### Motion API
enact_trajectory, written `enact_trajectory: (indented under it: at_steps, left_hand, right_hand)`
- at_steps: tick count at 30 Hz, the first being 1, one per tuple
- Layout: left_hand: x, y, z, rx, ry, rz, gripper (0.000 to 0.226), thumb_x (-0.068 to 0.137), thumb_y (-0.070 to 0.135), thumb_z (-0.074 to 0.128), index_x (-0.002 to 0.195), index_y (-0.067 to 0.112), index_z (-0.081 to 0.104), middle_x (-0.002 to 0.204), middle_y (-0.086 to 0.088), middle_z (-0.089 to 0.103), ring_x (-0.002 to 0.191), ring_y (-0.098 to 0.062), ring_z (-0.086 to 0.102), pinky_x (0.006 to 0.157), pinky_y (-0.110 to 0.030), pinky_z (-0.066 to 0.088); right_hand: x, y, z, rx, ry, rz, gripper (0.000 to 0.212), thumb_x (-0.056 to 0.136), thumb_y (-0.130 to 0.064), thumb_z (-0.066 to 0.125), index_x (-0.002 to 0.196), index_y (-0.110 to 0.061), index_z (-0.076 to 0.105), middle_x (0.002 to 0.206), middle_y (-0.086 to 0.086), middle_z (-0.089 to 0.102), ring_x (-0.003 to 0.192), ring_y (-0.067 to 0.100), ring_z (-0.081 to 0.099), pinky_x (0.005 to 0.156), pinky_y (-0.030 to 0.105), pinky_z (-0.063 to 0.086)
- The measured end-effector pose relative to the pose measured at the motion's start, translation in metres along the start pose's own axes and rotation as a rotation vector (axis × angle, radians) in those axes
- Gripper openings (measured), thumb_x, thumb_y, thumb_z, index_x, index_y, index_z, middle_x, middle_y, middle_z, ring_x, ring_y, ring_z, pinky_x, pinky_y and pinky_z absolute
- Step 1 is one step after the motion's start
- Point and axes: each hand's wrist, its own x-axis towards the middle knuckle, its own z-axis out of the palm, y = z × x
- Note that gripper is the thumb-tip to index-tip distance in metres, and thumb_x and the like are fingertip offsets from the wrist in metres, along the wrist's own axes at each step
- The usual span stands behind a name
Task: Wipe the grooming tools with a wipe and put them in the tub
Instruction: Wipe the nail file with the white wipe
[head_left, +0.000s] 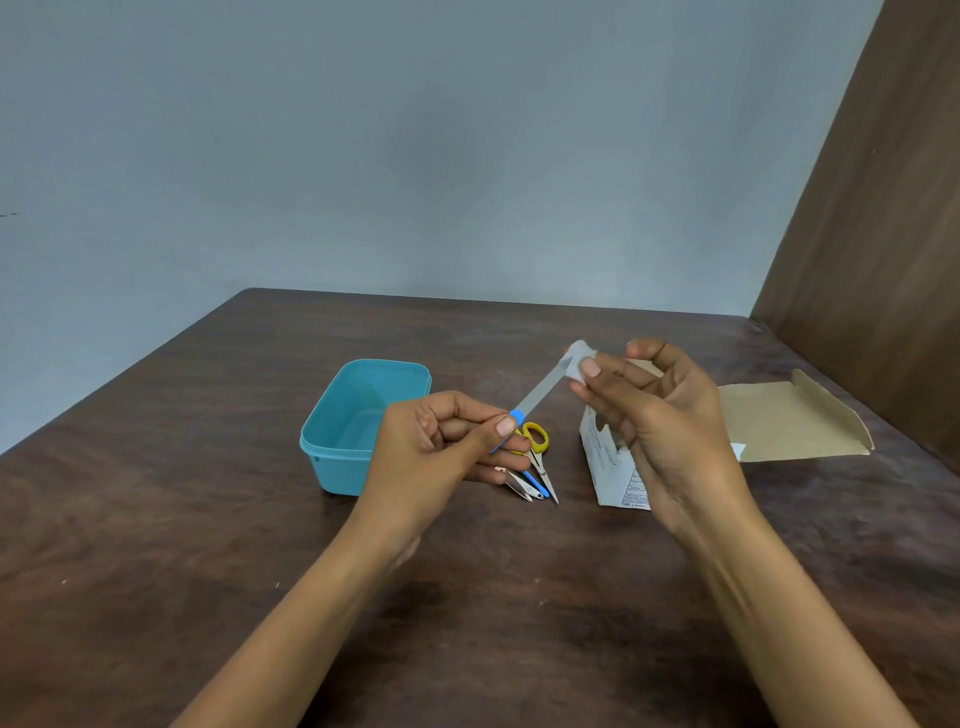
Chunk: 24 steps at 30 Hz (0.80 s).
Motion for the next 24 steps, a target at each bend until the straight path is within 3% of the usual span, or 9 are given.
enact_trajectory:
  at_steps: [4,10,15,24]
  left_hand:
    - [0.0,0.0,0.0,-0.016,0.029,-0.011,0.01,0.083,0.004,0.065,0.09,-0.002,0.068,0.075,-0.011,0.075,0.069,-0.02,0.074,0.053,-0.02,0.056]
    - [-0.001,-0.001,0.001,-0.021,0.014,-0.019,0.01,0.083,0.002,0.064,0.091,-0.005,0.068,0.075,-0.011,0.075,0.069,-0.018,0.074,0.051,-0.019,0.056]
    - [-0.001,-0.002,0.002,-0.026,0.022,0.004,0.012,0.084,0.003,0.064,0.091,-0.006,0.068,0.076,-0.011,0.075,0.071,-0.018,0.074,0.051,-0.019,0.055]
    - [0.0,-0.003,0.002,-0.111,0.052,-0.072,0.012,0.088,0.007,0.06,0.091,0.005,0.072,0.082,-0.009,0.076,0.08,-0.017,0.073,0.061,-0.023,0.059]
  right_hand:
    - [0.0,0.002,-0.005,-0.306,0.1,-0.357,0.025,0.08,0.002,0.07,0.089,-0.016,0.054,0.081,-0.001,0.073,0.083,0.013,0.07,0.073,0.021,0.053]
    - [-0.003,0.019,-0.005,-0.95,0.009,-0.887,0.018,0.08,0.003,0.067,0.087,-0.011,0.058,0.089,-0.006,0.071,0.081,0.007,0.069,0.071,0.026,0.056]
    - [-0.005,0.03,-0.005,-1.121,-0.097,-0.889,0.005,0.084,-0.003,0.062,0.084,-0.007,0.062,0.079,0.004,0.07,0.069,0.021,0.066,0.057,0.041,0.052]
    - [-0.022,0.039,0.007,-1.217,-0.181,-0.928,0.008,0.082,-0.004,0.066,0.079,-0.006,0.059,0.067,0.004,0.062,0.058,0.018,0.055,0.046,0.035,0.046]
